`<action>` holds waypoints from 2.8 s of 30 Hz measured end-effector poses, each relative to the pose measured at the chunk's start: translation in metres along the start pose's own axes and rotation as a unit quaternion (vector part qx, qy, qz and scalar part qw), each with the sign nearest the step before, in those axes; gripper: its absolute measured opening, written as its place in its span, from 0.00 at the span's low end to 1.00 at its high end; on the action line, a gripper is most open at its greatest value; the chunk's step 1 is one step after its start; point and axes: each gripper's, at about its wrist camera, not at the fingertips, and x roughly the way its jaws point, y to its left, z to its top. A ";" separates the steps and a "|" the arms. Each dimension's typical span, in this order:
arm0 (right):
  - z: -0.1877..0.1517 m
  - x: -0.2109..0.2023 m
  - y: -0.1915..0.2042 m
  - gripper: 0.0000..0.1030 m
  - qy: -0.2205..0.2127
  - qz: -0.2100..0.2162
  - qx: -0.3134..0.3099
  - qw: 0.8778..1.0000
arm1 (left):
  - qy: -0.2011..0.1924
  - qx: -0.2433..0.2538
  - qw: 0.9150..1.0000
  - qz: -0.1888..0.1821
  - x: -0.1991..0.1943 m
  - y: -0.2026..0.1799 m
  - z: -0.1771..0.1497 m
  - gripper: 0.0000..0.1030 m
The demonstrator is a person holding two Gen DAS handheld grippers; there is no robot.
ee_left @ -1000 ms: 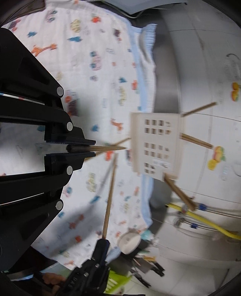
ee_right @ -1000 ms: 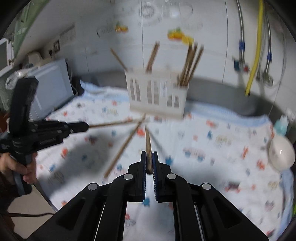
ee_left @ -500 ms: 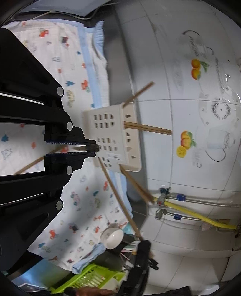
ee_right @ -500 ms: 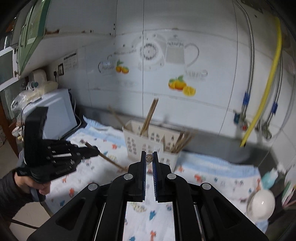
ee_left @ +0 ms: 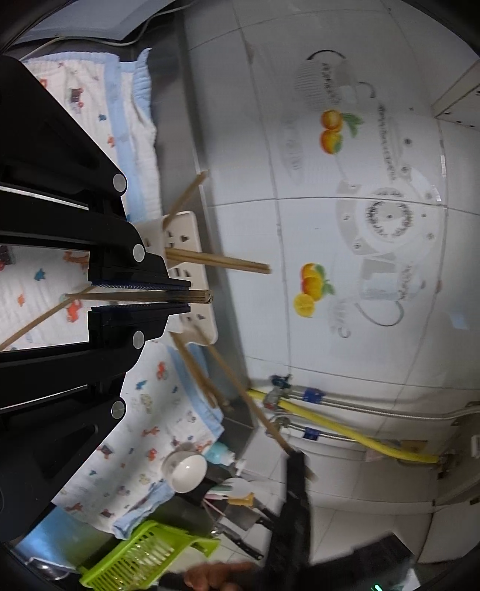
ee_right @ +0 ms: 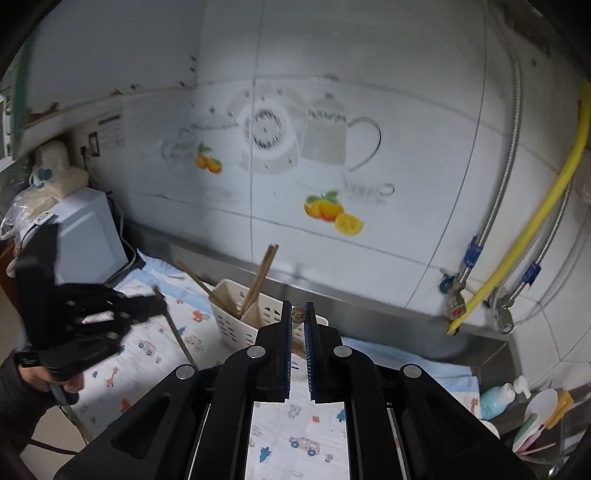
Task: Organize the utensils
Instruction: 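Insert the chopstick into the holder with the left tool while the right tool inserts its own, then grasp the last wooden chopstick on the blanket with the right tool, then lift the chopstick and drop it into the white holder with the right tool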
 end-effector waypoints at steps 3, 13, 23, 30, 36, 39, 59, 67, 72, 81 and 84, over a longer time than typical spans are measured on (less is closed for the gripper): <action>0.003 0.024 0.000 0.06 0.029 0.002 -0.001 1.000 | -0.017 0.003 1.000 0.002 -0.007 0.001 0.015 0.05; 0.003 0.091 -0.002 0.06 0.097 0.004 -0.002 0.995 | -0.097 0.018 0.995 0.022 -0.030 0.001 0.083 0.05; -0.002 0.094 -0.005 0.08 0.079 0.006 -0.003 0.997 | -0.112 0.003 0.992 0.057 0.003 0.018 0.099 0.05; -0.011 0.065 0.000 0.14 0.044 0.021 -0.006 0.999 | -0.088 -0.018 0.994 0.057 0.034 0.033 0.083 0.05; -0.043 0.049 0.011 0.18 0.027 0.041 0.006 0.999 | -0.072 -0.021 0.996 0.045 0.043 0.032 0.072 0.05; -0.065 0.049 0.019 0.18 0.027 0.051 0.017 0.998 | -0.070 -0.017 0.997 0.039 0.038 0.028 0.069 0.08; -0.228 0.084 0.130 0.18 0.084 0.096 0.060 0.990 | -0.085 -0.020 0.995 0.043 -0.036 0.027 0.016 0.36; -0.259 0.106 0.150 0.18 0.111 0.081 0.081 0.987 | -0.076 -0.037 0.995 0.051 -0.061 0.039 -0.027 0.45; -0.272 0.116 0.157 0.16 0.116 0.068 0.086 0.987 | -0.067 -0.051 0.995 0.057 -0.067 0.047 -0.048 0.50; -0.273 0.106 0.159 0.09 0.105 0.035 0.063 0.992 | -0.045 -0.075 0.994 0.061 -0.064 0.054 -0.083 0.62; -0.269 0.091 0.153 0.08 0.089 0.024 0.052 0.994 | -0.038 -0.080 0.994 0.062 -0.061 0.054 -0.092 0.65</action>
